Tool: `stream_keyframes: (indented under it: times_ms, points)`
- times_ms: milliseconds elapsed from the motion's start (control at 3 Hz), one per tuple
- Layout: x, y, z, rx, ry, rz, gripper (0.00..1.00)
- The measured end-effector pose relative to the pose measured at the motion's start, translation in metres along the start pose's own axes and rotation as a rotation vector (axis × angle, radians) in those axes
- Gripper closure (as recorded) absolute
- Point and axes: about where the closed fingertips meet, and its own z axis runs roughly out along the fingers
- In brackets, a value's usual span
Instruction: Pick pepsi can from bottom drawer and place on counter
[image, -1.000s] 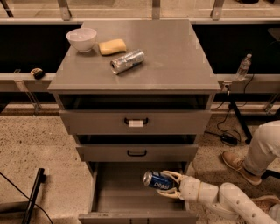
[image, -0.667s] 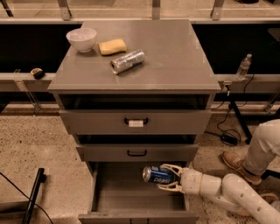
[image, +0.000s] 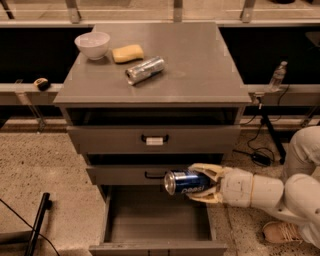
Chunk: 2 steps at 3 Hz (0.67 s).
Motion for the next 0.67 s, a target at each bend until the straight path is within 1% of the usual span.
stream_keyframes:
  times_ms: [333, 667]
  points:
    - [-0.046, -0.045, -0.006, -0.028, 0.054, -0.101, 1.00]
    - [-0.075, -0.107, 0.006, -0.048, 0.157, -0.149, 1.00]
